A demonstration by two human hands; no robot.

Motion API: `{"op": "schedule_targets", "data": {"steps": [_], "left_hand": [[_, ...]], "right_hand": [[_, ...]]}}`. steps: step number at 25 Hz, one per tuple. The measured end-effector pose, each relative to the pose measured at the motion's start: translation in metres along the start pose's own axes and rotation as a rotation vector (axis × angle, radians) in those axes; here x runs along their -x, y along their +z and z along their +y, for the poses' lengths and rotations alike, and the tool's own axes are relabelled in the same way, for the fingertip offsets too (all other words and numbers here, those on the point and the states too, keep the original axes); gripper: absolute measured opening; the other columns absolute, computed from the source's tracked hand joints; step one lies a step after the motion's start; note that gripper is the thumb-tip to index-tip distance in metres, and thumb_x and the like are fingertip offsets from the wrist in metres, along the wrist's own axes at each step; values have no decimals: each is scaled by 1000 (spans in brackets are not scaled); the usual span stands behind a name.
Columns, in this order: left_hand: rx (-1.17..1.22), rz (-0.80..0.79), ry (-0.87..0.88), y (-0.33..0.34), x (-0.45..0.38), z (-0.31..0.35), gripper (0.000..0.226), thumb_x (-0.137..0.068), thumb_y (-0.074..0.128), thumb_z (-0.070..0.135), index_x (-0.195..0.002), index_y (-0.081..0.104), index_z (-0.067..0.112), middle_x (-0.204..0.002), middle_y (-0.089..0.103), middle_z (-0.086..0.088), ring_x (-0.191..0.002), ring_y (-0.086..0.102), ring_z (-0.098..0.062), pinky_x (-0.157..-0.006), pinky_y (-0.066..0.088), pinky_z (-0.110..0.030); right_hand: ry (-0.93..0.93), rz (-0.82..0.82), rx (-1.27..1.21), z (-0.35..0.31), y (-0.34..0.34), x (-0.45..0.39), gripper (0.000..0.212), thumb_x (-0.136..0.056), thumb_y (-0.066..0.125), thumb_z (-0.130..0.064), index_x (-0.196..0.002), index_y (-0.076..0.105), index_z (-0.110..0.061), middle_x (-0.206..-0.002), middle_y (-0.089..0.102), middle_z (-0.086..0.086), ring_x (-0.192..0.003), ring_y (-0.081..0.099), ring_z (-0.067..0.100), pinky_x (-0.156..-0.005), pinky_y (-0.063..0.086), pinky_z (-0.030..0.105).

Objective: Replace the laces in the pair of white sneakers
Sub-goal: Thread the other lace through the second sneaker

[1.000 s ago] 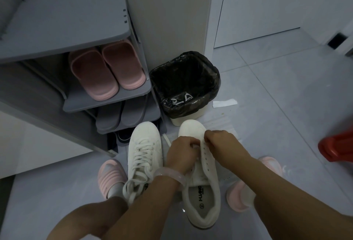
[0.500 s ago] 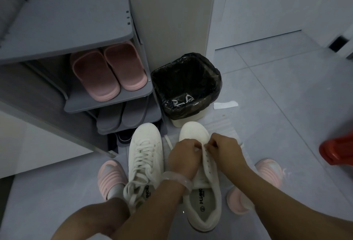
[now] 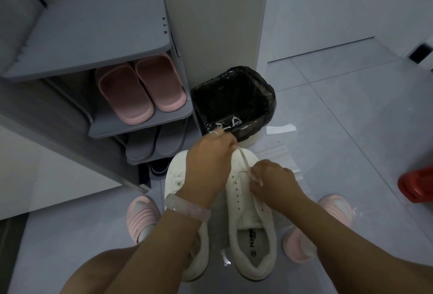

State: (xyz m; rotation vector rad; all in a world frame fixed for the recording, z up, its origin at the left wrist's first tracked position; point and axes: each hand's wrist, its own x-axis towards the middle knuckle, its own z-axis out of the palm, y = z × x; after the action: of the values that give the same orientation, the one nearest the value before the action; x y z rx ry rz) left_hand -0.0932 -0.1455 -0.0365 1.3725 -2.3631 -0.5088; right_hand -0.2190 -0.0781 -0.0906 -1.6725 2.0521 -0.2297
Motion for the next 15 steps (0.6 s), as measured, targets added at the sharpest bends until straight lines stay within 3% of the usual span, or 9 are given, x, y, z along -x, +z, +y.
{"op": "schedule_targets", "data": {"steps": [3, 6, 9, 12, 15], "left_hand": [[124, -212, -26, 4, 6, -4, 21, -90, 55, 27, -105, 65, 16, -89, 55, 1, -81, 51, -14, -71, 37, -24], [267, -327, -281, 17, 7, -14, 29, -93, 50, 31, -114, 55, 12, -98, 58, -6, -87, 52, -16, -73, 36, -23], [235, -493, -395, 28, 11, -31, 22, -89, 56, 19, -109, 55, 9, -109, 57, -8, -105, 54, -23, -77, 36, -22], [249, -418, -393, 31, 8, -36, 13, -81, 64, 9, -93, 69, 10, -104, 66, -7, -102, 58, -19, -76, 37, -18], [261, -377, -394, 28, 7, -36, 9, -76, 70, 16, -85, 73, 18, -93, 71, -3, -93, 62, -17, -80, 47, -26]], "right_hand": [[-80, 68, -444, -9, -10, 0, 17, -94, 48, -23, -104, 62, -19, -93, 63, -7, -86, 56, 10, -74, 41, 23], [48, 127, -637, -8, -18, -3, 21, -97, 40, -18, -94, 61, -16, -72, 60, -5, -69, 58, 13, -60, 42, 22], [72, 6, -448, -6, -14, -7, 20, -94, 46, -18, -105, 61, -12, -97, 62, 4, -84, 58, 17, -69, 44, 25], [24, -122, -250, -7, -4, -6, 24, -89, 54, -23, -111, 62, -15, -100, 62, 7, -98, 57, 21, -74, 41, 23], [34, -106, -232, -10, -2, -6, 25, -89, 55, -23, -113, 61, -18, -105, 63, 10, -102, 57, 22, -76, 41, 24]]}}
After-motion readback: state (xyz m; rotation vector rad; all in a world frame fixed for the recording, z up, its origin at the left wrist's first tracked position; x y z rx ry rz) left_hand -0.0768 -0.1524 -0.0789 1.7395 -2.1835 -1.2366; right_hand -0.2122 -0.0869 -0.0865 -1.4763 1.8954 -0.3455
